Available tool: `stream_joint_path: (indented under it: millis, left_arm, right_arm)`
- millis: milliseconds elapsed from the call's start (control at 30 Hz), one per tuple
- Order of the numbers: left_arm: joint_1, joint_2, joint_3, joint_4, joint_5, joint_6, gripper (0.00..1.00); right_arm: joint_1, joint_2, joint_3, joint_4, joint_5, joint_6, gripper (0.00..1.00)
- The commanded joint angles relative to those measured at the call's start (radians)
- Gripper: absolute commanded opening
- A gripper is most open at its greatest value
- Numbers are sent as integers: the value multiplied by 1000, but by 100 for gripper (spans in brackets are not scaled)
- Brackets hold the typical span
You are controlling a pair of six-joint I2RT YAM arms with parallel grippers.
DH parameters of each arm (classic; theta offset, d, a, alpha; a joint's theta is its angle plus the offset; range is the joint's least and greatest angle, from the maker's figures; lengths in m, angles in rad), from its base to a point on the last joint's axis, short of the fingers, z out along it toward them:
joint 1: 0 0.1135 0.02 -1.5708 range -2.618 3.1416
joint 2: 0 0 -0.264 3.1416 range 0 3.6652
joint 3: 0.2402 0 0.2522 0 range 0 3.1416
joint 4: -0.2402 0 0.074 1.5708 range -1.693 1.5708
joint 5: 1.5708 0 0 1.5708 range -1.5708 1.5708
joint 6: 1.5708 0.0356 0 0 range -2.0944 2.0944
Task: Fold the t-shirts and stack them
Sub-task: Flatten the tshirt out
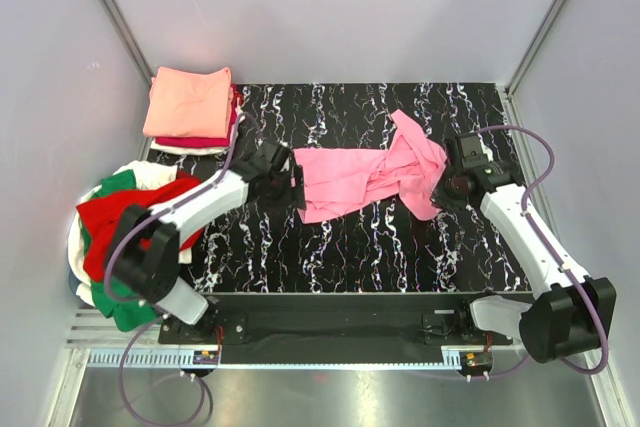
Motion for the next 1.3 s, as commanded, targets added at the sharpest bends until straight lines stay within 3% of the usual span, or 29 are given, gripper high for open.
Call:
stream_joint_path:
  millis: [0,200,467,667,800,933,1067,1267]
  left_arm:
    - [-4,102,111,125,-36,-22,75]
    - [-10,267,231,111,-82,-9,69]
    - [-12,367,272,131,-61,-11,56]
    - [-12,369,272,151,-66,-16,31]
    - [-13,351,291,137,-69,-19,2]
    - [-16,288,304,107,-90,-5,0]
    - [-15,144,425,-16,-122,24,0]
    - [-13,-101,695,-208,-202,90,0]
  right_arm:
    - [-5,-32,-2,26,-12,-27,0]
    - [-7,-29,2,34,-27,-37,0]
    - [-15,-6,10,49,-29,-60,0]
    - [-19,7,7,61,-32,-67,0]
    - [-24,11,8,61,-32,-72,0]
    - [-30,5,31,49,-29,-75,0]
    - [-64,-41,148,-10,-38,-90,0]
    - [-71,-99,494,-145,56,-100,0]
